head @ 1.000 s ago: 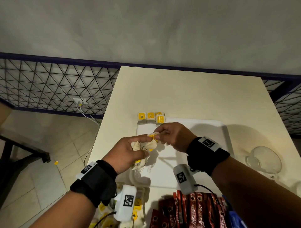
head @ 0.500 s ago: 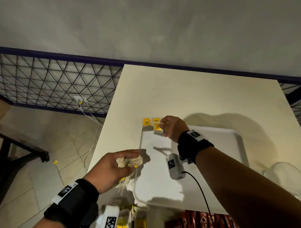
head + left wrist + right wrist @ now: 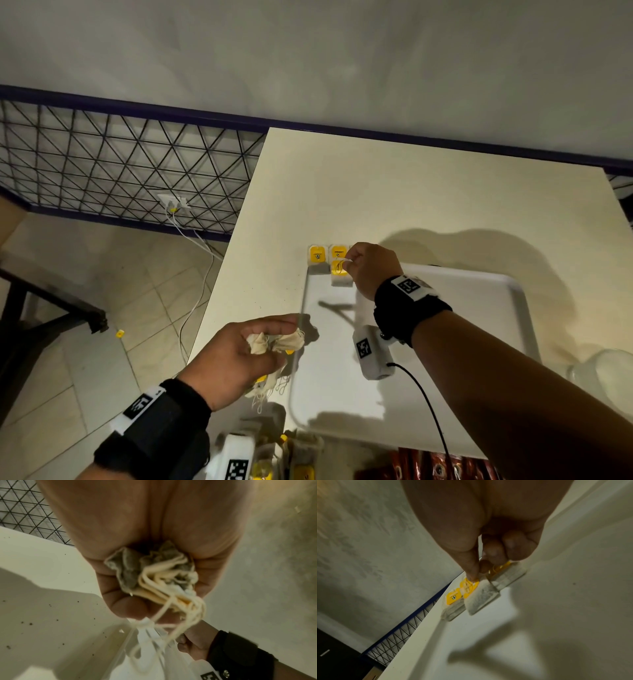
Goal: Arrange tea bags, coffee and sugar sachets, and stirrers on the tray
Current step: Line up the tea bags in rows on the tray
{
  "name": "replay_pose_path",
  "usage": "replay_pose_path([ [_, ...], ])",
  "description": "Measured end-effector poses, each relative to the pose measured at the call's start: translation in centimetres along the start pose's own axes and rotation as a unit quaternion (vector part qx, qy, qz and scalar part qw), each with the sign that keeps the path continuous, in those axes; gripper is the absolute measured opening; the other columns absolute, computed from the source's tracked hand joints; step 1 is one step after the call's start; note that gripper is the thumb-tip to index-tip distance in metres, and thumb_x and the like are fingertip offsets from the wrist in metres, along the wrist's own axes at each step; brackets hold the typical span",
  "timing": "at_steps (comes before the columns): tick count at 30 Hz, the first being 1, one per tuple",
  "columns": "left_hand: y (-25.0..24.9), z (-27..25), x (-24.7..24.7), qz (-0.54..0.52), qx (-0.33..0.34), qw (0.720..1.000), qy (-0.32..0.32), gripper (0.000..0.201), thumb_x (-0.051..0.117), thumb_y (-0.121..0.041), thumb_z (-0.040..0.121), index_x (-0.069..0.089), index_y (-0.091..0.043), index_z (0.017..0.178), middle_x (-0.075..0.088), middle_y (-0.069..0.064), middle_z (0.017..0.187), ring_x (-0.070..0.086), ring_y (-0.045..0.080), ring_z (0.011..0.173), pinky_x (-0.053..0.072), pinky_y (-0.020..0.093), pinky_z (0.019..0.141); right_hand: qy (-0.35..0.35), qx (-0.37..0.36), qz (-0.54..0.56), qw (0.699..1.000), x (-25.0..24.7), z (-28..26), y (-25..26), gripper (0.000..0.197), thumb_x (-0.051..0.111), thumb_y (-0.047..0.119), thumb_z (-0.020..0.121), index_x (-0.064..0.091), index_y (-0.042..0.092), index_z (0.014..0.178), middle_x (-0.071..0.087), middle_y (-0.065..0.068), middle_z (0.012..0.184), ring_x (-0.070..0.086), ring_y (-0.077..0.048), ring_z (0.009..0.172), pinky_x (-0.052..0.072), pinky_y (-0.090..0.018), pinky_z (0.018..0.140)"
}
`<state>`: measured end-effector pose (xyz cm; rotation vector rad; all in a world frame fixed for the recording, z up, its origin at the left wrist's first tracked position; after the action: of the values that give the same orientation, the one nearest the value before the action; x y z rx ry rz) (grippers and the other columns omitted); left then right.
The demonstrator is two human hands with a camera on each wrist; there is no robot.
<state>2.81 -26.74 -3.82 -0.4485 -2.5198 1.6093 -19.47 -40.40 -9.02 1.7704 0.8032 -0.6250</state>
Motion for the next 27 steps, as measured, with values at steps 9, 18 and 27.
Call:
replay_pose_path([
  [9,0.0,-0.6,0.1,-0.005,-0.009,1.000,0.001,0.036,0.066,0.013,0.081,0.073,-0.013,0.104,0.068,-0.017,0.118,0.065,0.004,0.107,0.049,0.012,0.081,-0.005,0.008,-0.016,1.000,0.3,0.8,0.3,0.013,0.063,0.030,0.087,0.055,0.027,0.078,0.070,-0.004,0.093,0.062,-0.024,0.092,0.040,-0.022,0.073],
  [18,0.8,-1.0,-0.4,-0.033,-0.014,0.999,0.000,0.031,0.070,0.005,0.076,0.075,-0.014,0.100,0.070,-0.009,0.117,0.067,0.013,0.105,0.051,0.019,0.082,-0.020,0.017,-0.076,0.997,-0.1,0.4,1.0,0.022,0.060,0.032,0.090,0.060,0.011,0.097,0.067,-0.011,0.100,0.061,-0.031,0.096,0.043,-0.028,0.074],
  [27,-0.5,0.1,0.9,-0.345,-0.025,0.936,-0.071,0.037,0.070,0.003,0.060,0.065,0.002,0.097,0.065,0.016,0.081,0.058,0.024,0.054,0.050,0.031,0.048,0.054,-0.164,0.165,0.971,-1.2,-5.8,5.3,0.016,0.066,0.023,0.085,0.059,0.018,0.072,0.054,0.003,0.058,0.047,-0.009,0.055,0.041,-0.023,0.059],
])
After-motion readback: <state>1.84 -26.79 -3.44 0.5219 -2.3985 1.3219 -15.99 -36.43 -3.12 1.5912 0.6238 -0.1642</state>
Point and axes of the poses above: each hand's wrist, its own z-axis towards the middle knuckle, its own x-axis out of the palm, y = z × x, the point moved 4 cm from there along z, towards the middle knuckle
